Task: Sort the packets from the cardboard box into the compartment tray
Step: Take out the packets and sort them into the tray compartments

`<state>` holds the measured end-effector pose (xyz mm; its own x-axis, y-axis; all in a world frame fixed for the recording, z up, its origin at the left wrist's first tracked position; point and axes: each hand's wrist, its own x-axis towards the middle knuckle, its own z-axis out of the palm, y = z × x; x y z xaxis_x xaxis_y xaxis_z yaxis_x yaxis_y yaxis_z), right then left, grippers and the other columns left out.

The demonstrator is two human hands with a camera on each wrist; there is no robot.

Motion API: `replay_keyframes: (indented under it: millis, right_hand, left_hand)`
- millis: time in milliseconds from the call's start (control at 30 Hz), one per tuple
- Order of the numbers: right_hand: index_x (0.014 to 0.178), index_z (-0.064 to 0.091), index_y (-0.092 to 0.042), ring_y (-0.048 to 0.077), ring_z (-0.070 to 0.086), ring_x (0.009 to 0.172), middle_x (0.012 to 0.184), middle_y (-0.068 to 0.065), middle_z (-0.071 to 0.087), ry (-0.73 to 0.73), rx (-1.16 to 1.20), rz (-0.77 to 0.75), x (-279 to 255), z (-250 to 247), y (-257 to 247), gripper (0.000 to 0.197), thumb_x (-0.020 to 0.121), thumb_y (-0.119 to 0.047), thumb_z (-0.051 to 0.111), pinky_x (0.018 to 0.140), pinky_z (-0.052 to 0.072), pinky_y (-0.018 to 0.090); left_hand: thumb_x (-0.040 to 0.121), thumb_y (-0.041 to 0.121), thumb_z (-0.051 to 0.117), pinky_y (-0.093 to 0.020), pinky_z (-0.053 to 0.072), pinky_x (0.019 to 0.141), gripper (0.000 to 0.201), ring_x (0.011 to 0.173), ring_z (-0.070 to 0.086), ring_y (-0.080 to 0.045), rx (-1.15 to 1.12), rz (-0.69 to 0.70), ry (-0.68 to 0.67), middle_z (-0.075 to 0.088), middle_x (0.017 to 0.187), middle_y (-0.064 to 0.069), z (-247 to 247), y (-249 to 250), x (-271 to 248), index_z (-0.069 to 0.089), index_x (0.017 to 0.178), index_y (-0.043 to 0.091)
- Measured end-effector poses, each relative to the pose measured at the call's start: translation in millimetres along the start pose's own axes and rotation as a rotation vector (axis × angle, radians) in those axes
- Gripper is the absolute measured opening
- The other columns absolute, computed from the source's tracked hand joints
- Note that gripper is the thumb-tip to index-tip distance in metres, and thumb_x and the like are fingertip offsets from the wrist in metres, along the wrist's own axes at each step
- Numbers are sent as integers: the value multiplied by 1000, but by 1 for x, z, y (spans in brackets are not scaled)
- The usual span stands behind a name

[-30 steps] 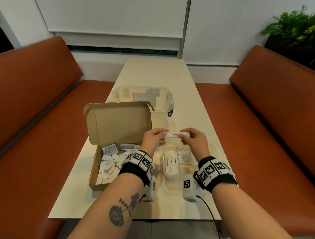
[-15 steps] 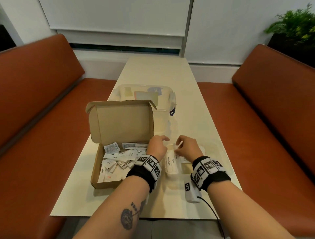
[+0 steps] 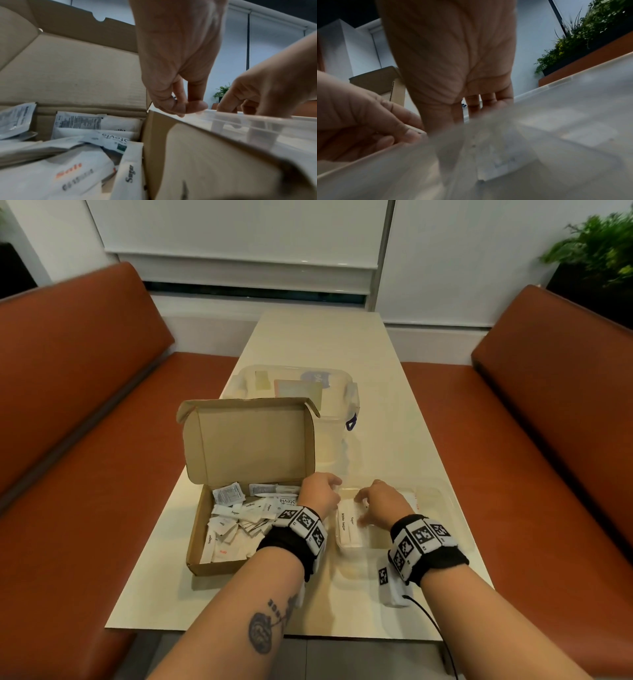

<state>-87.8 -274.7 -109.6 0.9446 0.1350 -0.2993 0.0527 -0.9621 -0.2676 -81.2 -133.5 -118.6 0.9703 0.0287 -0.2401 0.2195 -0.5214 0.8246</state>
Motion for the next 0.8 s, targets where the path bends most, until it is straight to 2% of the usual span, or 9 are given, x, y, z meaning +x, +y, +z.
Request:
replay_keyframes:
  millis: [100, 167, 300, 433, 567, 700, 800]
  right_hand:
    - [123, 60, -22, 23, 56, 106, 120, 6, 49, -27, -8, -1, -2, -2, 1, 56, 71, -23, 81, 91, 45, 30]
    - [123, 60, -24, 22, 57, 105, 120, 5, 49, -25, 4, 1, -4, -4, 1, 57, 70, -24, 82, 90, 46, 29]
    - [127, 56, -24, 20, 56, 104, 118, 3, 50, -12, 24, -5, -6, -6, 2, 66, 67, -24, 83, 84, 45, 27]
    - [129, 54, -21, 21, 54, 110, 122, 5, 51, -30, -8, -3, -5, -6, 2, 69, 67, -24, 83, 89, 44, 30]
    - [130, 54, -22, 22, 54, 112, 123, 5, 51, -34, -27, 7, -5, -5, 2, 67, 69, -25, 82, 92, 45, 32]
    - [128, 54, -23, 21, 55, 111, 123, 4, 51, -32, -37, 20, -4, -3, 1, 65, 69, -23, 82, 92, 46, 32]
    - [128, 54, -22, 21, 55, 110, 124, 5, 51, -41, -49, 24, -4, -3, -1, 63, 71, -23, 80, 92, 46, 31]
  left_hand:
    - [82, -12, 57, -26, 56, 73, 41, 87, 66, -26, -30, -9, -21, 60, 114, -13, -1, 0, 2, 64, 118, 7]
    - [82, -12, 59, -24, 56, 71, 42, 90, 66, -26, -40, -19, -31, 60, 113, -12, -1, -1, 2, 64, 118, 8]
    - [82, -11, 59, -16, 50, 58, 41, 74, 61, -17, -42, -22, -27, 58, 108, -8, 0, -2, 5, 65, 118, 9]
    - [81, -14, 58, -20, 53, 62, 42, 69, 58, -13, -60, -23, -26, 54, 99, -6, 1, -3, 5, 66, 116, 6]
    - [80, -15, 58, -18, 52, 57, 42, 60, 56, -9, -57, -25, -19, 56, 101, -7, 1, -4, 5, 66, 115, 7]
    - [81, -13, 58, -22, 54, 65, 41, 74, 61, -18, -47, -27, -17, 59, 112, -11, -1, 0, 1, 66, 116, 8]
    - [82, -12, 57, -24, 55, 69, 42, 92, 66, -27, -33, -17, -29, 59, 118, -14, -2, 3, -3, 64, 118, 8]
